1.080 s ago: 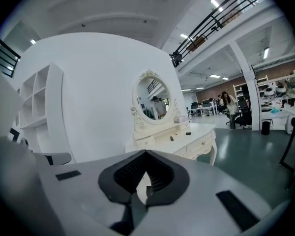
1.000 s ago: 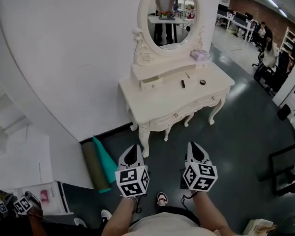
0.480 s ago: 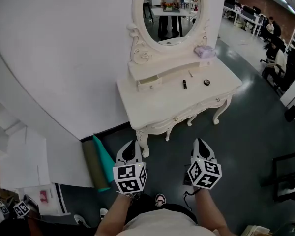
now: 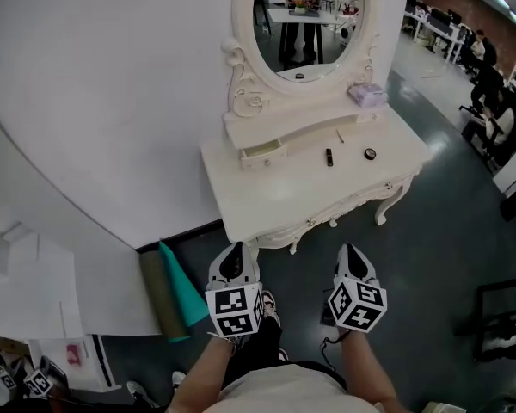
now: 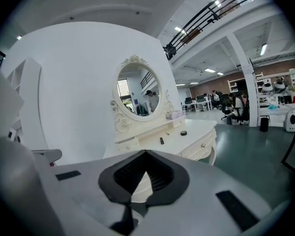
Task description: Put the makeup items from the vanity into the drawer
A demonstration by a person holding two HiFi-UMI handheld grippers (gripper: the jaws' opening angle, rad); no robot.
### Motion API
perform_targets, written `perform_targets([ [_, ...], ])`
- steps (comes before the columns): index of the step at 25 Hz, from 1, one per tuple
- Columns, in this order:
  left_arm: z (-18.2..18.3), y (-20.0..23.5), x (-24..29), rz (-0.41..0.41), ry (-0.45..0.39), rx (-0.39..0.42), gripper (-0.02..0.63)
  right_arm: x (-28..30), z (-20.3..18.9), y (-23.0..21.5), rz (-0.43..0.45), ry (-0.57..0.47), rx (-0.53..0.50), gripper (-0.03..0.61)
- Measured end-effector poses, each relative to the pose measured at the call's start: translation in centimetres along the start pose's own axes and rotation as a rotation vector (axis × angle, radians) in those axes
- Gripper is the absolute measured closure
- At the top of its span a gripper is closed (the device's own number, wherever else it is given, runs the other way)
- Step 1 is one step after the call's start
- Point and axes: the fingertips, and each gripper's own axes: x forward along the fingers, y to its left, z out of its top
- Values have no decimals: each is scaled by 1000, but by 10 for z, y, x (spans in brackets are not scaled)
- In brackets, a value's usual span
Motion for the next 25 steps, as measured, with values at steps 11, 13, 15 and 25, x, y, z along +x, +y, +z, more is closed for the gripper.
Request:
perform_targets([
  [11, 57, 26, 126, -35, -39, 4, 609, 108, 73, 11, -24, -47, -47, 561],
  [13, 69, 33, 145, -38, -50, 2, 609, 129, 82, 15, -24, -45, -48, 561],
  [15, 76, 43, 162, -35, -56, 0, 609, 149, 89, 22, -20, -43, -53, 561],
  [25, 79, 70, 227, -36, -1, 1, 609, 218, 99, 40, -9, -8, -70, 561],
])
